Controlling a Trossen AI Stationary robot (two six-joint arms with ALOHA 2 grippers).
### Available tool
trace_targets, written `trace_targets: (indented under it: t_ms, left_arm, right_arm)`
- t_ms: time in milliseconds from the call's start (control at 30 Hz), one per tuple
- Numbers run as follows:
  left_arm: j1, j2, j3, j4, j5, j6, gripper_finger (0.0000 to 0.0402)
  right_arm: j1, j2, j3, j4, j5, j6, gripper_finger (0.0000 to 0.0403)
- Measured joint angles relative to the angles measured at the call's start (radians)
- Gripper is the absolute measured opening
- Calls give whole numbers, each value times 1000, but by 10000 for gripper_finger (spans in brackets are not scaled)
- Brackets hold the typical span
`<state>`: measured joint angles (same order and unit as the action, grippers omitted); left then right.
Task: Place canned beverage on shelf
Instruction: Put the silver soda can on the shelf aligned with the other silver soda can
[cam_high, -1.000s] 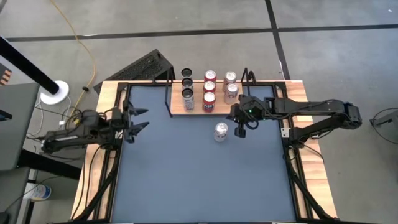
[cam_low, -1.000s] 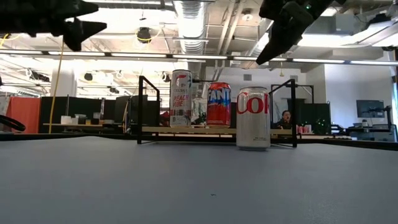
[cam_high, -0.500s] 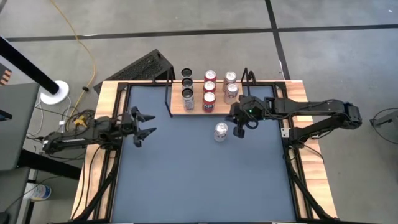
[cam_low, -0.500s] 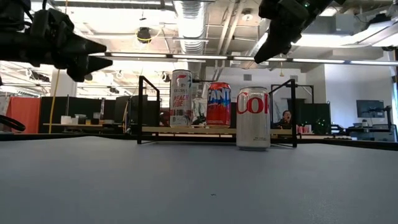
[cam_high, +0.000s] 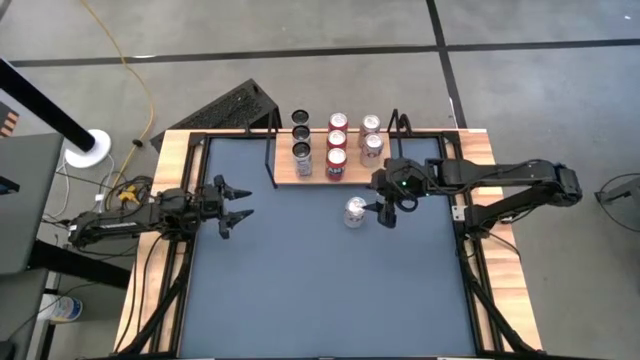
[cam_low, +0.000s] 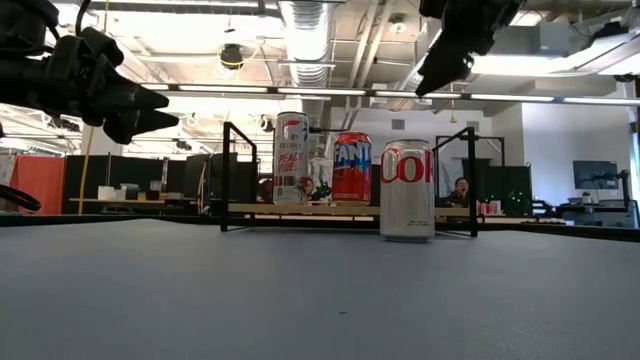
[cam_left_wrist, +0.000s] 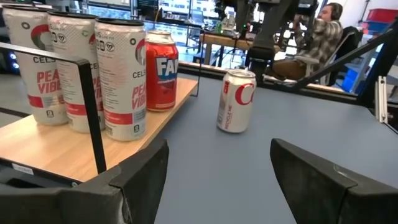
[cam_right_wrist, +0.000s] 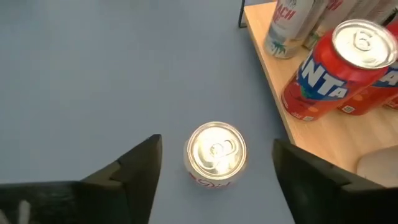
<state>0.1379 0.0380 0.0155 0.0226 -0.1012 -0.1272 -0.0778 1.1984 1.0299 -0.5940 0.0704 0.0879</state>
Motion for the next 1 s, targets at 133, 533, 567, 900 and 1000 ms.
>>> trace_targets:
  t_ms: [133, 533, 567, 900, 1000]
  left_arm:
    - [0, 0, 1, -3, 0, 0, 269]
    - [0, 1, 2, -6, 0, 0, 269]
    - [0, 1, 2, -6, 0, 0, 269]
    - [0, 1, 3, -7, 0, -1, 269]
    - [0, 1, 3, -7, 0, -1, 269]
  right_arm:
    - [-4, 27, 36, -34, -31, 48, 307]
    - [-44, 341, 272, -322, -73, 36, 313]
    - [-43, 362, 291, -330, -73, 36, 313]
    - [-43, 461, 374, -391, -74, 41, 313]
    - [-43, 460, 374, -390, -76, 61, 313]
